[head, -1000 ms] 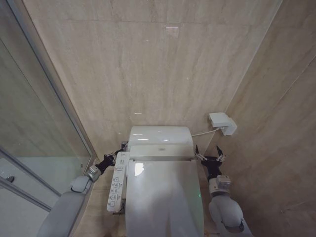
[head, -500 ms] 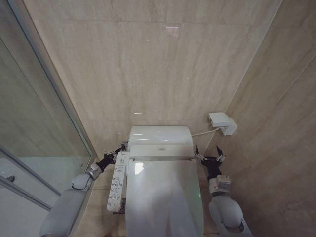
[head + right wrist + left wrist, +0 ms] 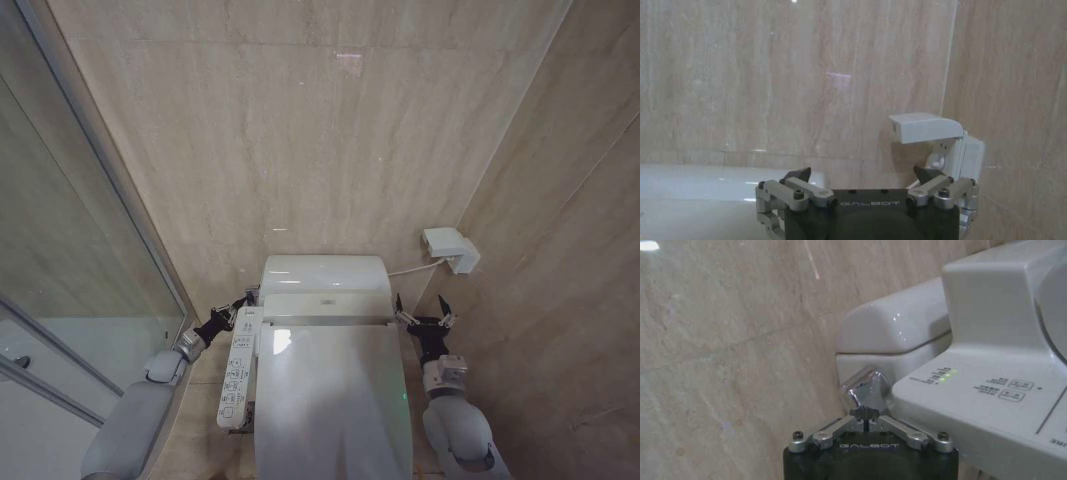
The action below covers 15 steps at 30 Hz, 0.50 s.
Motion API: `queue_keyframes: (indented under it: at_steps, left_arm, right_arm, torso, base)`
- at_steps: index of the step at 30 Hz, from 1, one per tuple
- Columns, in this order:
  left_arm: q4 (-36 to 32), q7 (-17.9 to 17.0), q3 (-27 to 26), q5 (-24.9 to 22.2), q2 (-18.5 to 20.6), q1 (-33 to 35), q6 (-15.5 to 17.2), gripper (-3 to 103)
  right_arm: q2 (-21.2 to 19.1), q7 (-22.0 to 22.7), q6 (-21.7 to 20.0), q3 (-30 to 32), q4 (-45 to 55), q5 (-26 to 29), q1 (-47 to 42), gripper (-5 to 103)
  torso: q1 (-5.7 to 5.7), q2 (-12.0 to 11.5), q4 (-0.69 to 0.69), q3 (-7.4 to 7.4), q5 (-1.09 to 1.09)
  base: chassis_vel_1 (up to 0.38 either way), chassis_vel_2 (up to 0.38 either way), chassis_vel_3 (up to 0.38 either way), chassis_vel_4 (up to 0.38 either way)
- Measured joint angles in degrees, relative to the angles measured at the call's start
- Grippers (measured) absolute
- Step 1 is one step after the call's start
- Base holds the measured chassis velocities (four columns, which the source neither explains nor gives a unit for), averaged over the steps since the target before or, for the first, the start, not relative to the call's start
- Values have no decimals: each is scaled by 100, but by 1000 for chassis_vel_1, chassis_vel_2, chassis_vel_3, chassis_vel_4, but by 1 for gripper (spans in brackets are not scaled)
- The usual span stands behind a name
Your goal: Open the toilet lid, clean the toilet bowl with a toilet brush, close the toilet lid, and flush.
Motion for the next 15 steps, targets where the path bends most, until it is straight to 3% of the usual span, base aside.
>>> queue_keyframes:
  at_steps: [15]
  left_arm:
    - [-70,4,-18,10,-16,58,16,0]
  right_arm:
    - [0,0,0,0,0,0,0,100]
  torso:
    - [0,0,-2,0,0]
  base:
    - [0,0,0,0]
